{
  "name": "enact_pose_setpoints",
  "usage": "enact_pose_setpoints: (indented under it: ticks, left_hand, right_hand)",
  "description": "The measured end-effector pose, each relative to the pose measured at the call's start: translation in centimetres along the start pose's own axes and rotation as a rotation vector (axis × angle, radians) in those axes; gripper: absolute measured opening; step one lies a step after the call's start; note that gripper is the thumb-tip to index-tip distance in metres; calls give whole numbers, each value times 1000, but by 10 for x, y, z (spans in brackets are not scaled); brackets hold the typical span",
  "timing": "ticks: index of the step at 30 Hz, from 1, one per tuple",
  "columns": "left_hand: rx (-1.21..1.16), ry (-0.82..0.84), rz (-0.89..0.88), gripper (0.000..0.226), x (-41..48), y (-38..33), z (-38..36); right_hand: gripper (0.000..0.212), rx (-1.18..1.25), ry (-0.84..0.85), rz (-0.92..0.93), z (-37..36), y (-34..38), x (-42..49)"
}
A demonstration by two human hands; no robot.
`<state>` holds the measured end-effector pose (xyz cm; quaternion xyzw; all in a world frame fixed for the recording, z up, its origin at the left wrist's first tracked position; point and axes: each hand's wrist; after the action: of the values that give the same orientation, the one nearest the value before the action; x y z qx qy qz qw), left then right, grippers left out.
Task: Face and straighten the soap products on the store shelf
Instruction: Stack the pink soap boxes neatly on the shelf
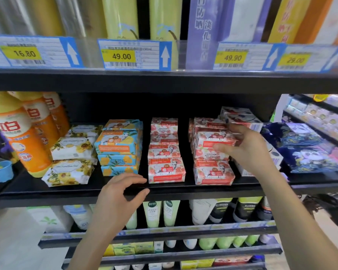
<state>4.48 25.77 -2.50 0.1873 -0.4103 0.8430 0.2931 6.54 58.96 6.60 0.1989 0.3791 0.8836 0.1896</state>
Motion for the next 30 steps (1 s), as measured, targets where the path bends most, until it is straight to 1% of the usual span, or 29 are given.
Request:
enact_pose_setpoints:
  ticks: [3,6,8,11,13,16,18,23,27,30]
  left_hand:
    - [-25,-32,-48,24,7,-25,-8]
    - [25,-31,-122,28,20,-54,-22]
    - [30,11,-142,37,33,-74,-32]
    - [91,135,-138,61,51,-89,-52]
    - [136,204,-115,72,60,-92,-66]
    - [230,264,-81,84,70,-90,-83]
    - [282,282,-57,90,72,-88,-91]
    - [334,256,-29,91,74,-86,-97]
    - [377,210,-28,85,73,-88,-98]
    - [341,180,-5,78,71,-90,-98]
  right_hand:
    - [70,52,17,3,0,-5,2]
    - [67,80,10,28,2,-6,1]
    - [63,103,-7,45,3,-10,-1]
    - [56,126,-42,62,8,-17,-4]
    - [62,154,-58,54,12,-24,-6]
    - [82,168,-78,46,20,-31,-8]
    - [84,169,-87,40,24,-34,-7]
    - [83,195,-61,46,31,-41,-6]
    - [85,199,-33,49,30,-41,-7]
    - [85,168,-29,66,29,-40,-7]
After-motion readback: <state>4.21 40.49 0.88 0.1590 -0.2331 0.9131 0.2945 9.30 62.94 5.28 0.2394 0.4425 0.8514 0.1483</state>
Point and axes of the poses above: each hand's wrist, its own x-axis towards the middle knuckle, its own z-axis out of the back of the hand, y = z × x, and after that the axes turned 9 degrees about -z, right-handed
